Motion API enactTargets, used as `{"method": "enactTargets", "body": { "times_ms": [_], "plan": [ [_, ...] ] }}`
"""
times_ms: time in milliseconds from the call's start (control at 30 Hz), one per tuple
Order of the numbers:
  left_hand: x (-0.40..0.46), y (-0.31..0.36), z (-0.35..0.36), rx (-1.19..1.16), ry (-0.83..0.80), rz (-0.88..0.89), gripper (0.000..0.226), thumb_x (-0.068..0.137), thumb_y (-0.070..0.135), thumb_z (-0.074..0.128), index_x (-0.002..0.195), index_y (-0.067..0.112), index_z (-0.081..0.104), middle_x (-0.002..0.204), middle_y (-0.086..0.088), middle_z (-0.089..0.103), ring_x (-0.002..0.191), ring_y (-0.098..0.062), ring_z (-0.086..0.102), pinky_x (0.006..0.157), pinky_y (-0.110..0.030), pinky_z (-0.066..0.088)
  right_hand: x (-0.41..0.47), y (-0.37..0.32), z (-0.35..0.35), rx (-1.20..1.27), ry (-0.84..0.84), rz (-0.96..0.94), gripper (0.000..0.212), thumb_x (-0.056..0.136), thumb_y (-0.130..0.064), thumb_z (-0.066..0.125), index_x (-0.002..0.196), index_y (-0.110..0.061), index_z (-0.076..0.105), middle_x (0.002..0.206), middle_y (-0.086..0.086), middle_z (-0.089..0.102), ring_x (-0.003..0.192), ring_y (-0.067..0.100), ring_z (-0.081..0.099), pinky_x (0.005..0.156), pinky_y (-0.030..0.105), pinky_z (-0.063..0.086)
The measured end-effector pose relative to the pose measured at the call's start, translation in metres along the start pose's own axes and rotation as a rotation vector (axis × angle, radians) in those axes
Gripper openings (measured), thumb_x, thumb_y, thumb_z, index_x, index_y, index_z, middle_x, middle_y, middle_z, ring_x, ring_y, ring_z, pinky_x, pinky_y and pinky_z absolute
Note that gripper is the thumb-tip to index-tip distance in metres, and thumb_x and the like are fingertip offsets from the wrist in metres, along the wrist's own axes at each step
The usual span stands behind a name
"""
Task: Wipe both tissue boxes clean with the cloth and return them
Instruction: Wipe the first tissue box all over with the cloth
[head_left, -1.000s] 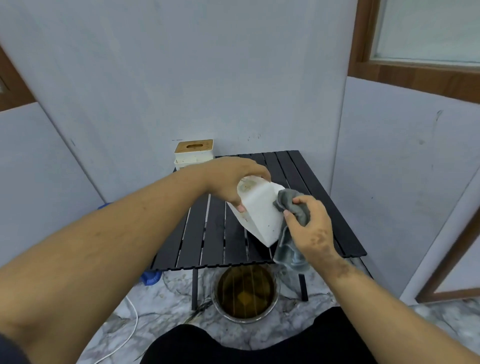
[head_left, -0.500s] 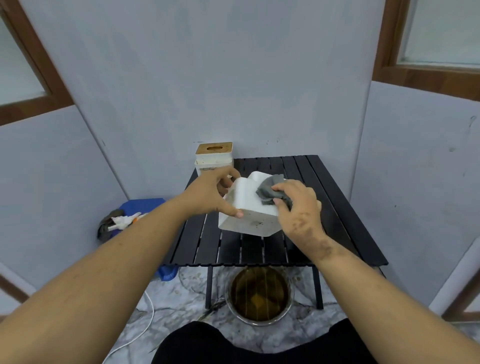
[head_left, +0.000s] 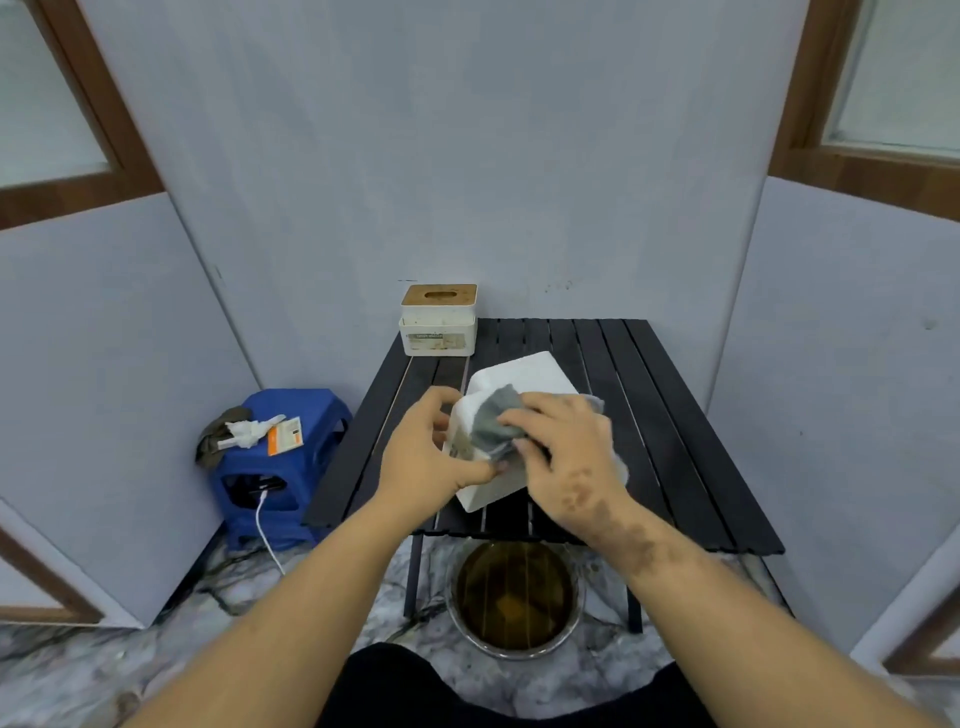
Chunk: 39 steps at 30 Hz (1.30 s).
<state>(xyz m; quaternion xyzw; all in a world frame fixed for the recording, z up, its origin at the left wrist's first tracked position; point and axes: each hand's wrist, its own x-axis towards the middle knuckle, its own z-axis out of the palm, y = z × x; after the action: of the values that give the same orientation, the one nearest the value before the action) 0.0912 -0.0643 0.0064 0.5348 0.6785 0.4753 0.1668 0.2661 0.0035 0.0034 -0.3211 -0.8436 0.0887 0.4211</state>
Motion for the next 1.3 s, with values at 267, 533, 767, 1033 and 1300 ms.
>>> {"method": "enactTargets", "body": {
  "times_ms": [267, 533, 767, 1033, 1300],
  "plan": [
    [-0.021, -0.009, 0.023, -0.084, 0.144, -0.029, 0.068, 0.056, 0.039, 0.097, 0.109, 0.044, 0.055, 0.11, 0.01, 0.062, 0.101, -0.006, 0.06, 0.073, -0.021, 0.048, 0.016, 0.059, -0.004, 0.076, 0.058, 0.269, 0.028, 0.086, -0.017, 0.068, 0.112, -0.025, 0.072, 0.113, -0.006, 0.062, 0.103, 0.023, 0.054, 0.092, 0.047, 0.049],
    [-0.028, -0.006, 0.028, -0.146, 0.167, -0.017, 0.066, 0.055, 0.038, 0.097, 0.107, 0.047, 0.057, 0.111, 0.011, 0.064, 0.096, 0.0, 0.062, 0.074, -0.024, 0.052, 0.014, 0.027, 0.002, 0.123, -0.027, -0.055, 0.026, 0.082, -0.016, 0.069, 0.107, -0.022, 0.073, 0.101, -0.002, 0.058, 0.094, 0.021, 0.052, 0.084, 0.04, 0.048],
    [-0.03, -0.004, 0.03, -0.158, 0.18, -0.004, 0.067, 0.052, 0.052, 0.092, 0.108, 0.048, 0.056, 0.109, 0.014, 0.063, 0.097, -0.003, 0.063, 0.075, -0.023, 0.054, 0.021, 0.017, 0.006, 0.071, -0.035, 0.022, 0.027, 0.086, -0.016, 0.067, 0.113, -0.019, 0.07, 0.106, 0.003, 0.054, 0.1, 0.023, 0.047, 0.088, 0.037, 0.047],
    [-0.029, -0.009, 0.031, -0.127, 0.188, -0.017, 0.068, 0.059, 0.035, 0.097, 0.111, 0.046, 0.055, 0.11, 0.016, 0.06, 0.102, -0.002, 0.057, 0.074, -0.022, 0.046, 0.052, 0.044, 0.004, 0.169, 0.033, 0.293, 0.026, 0.089, -0.018, 0.069, 0.114, -0.016, 0.071, 0.107, 0.0, 0.052, 0.105, 0.016, 0.05, 0.092, 0.015, 0.043],
    [-0.026, -0.011, 0.03, -0.123, 0.211, -0.022, 0.064, 0.06, 0.035, 0.097, 0.108, 0.044, 0.055, 0.106, 0.016, 0.061, 0.097, -0.002, 0.059, 0.076, -0.027, 0.051, 0.058, 0.029, 0.005, 0.137, -0.228, -0.016, 0.027, 0.091, -0.016, 0.065, 0.117, -0.022, 0.07, 0.109, -0.005, 0.05, 0.108, 0.015, 0.045, 0.1, 0.029, 0.04]
  ]
}}
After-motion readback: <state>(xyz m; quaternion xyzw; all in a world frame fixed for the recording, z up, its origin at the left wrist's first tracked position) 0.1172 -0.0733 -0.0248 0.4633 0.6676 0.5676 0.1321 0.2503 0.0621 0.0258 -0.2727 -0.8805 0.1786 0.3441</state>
